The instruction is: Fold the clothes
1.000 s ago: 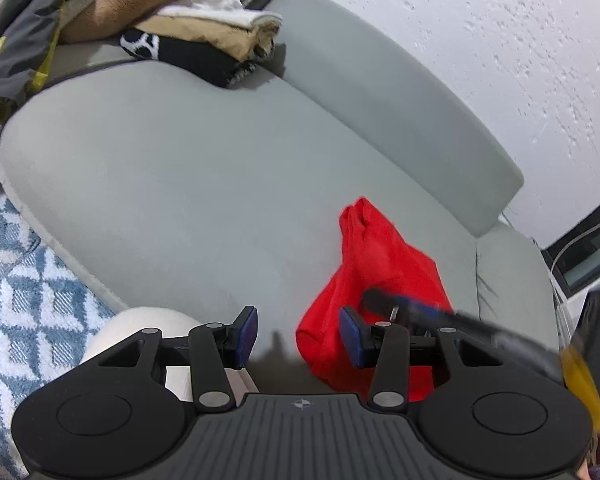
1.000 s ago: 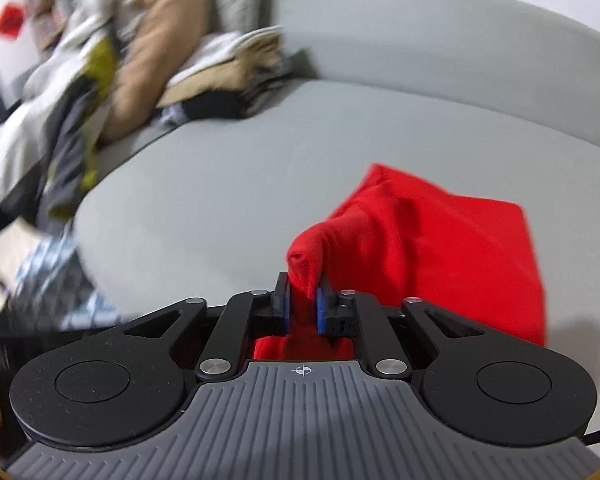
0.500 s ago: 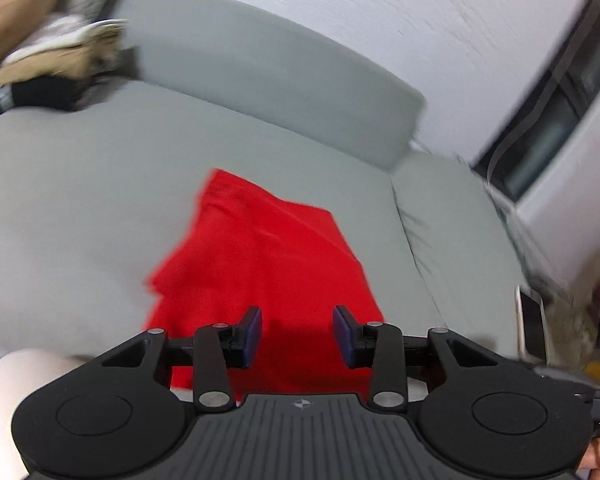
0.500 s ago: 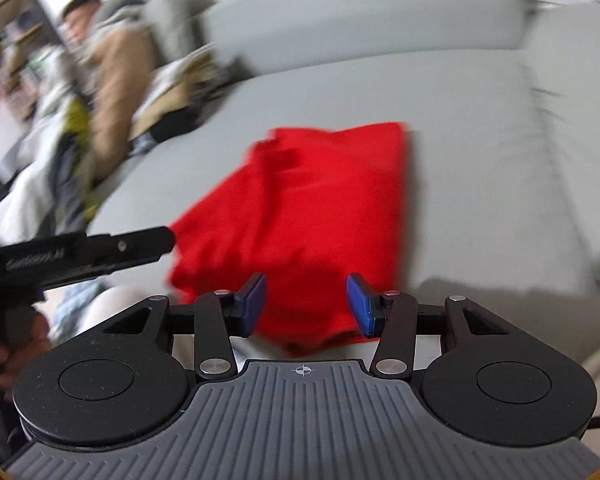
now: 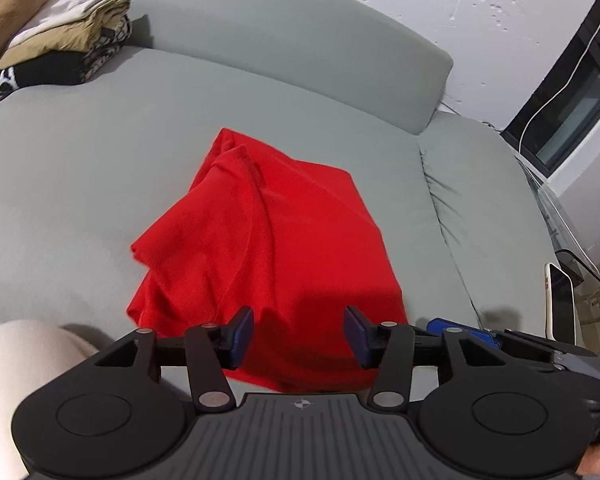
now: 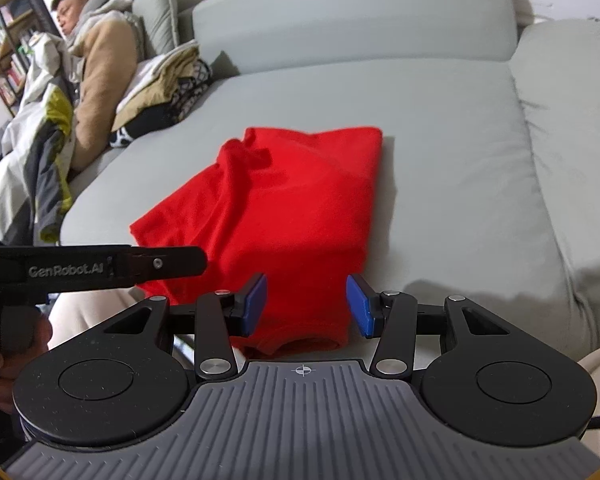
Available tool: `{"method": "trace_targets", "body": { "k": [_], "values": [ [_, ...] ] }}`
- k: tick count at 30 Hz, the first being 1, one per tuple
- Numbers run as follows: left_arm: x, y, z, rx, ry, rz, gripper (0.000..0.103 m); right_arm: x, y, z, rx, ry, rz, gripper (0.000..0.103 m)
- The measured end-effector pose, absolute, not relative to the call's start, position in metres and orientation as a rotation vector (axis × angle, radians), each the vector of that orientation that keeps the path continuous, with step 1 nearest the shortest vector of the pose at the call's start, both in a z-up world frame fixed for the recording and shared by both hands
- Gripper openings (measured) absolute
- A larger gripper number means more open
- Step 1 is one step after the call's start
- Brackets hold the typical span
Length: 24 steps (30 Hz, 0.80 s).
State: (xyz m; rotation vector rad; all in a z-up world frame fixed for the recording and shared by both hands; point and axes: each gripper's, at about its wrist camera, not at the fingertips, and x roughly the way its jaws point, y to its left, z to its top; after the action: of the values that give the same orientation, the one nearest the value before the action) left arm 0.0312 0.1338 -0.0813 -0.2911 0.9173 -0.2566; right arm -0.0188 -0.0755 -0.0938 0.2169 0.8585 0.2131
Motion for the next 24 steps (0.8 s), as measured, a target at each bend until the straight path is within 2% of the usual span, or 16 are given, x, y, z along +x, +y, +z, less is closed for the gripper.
{"method": "trace_targets", "body": {
  "k": [3, 9, 11, 13, 17, 19, 20, 24],
  "values": [
    [0.031, 0.134, -0.079, -0.265, 0.916, -0.253, 0.055, -0.014, -0.074, -0.093, 0.204, 0.871, 0.226, 0.051],
    [0.039, 0.136, -0.071, -0.243, 0.896, -0.266, 0.052, -0.005, -0.081, -0.088, 0.202, 0.881, 0.227, 0.048],
    [0.044, 0.137, -0.068, -0.239, 0.898, -0.263, 0.052, -0.001, -0.081, -0.086, 0.175, 0.894, 0.239, 0.031],
    [0.049, 0.137, -0.064, -0.233, 0.899, -0.259, 0.052, 0.004, -0.081, -0.083, 0.149, 0.917, 0.263, 0.028],
    [0.055, 0.134, -0.063, -0.213, 0.911, -0.242, 0.054, 0.008, -0.078, -0.076, 0.077, 0.954, 0.289, 0.031],
    [0.055, 0.133, -0.066, -0.221, 0.919, -0.241, 0.055, 0.007, -0.076, -0.075, 0.056, 0.952, 0.280, 0.043],
    [0.055, 0.133, -0.067, -0.226, 0.924, -0.241, 0.055, 0.006, -0.076, -0.075, 0.061, 0.948, 0.270, 0.045],
    [0.052, 0.129, -0.069, -0.222, 0.935, -0.241, 0.057, 0.002, -0.082, -0.083, 0.184, 0.950, 0.213, 0.046]
  ]
}}
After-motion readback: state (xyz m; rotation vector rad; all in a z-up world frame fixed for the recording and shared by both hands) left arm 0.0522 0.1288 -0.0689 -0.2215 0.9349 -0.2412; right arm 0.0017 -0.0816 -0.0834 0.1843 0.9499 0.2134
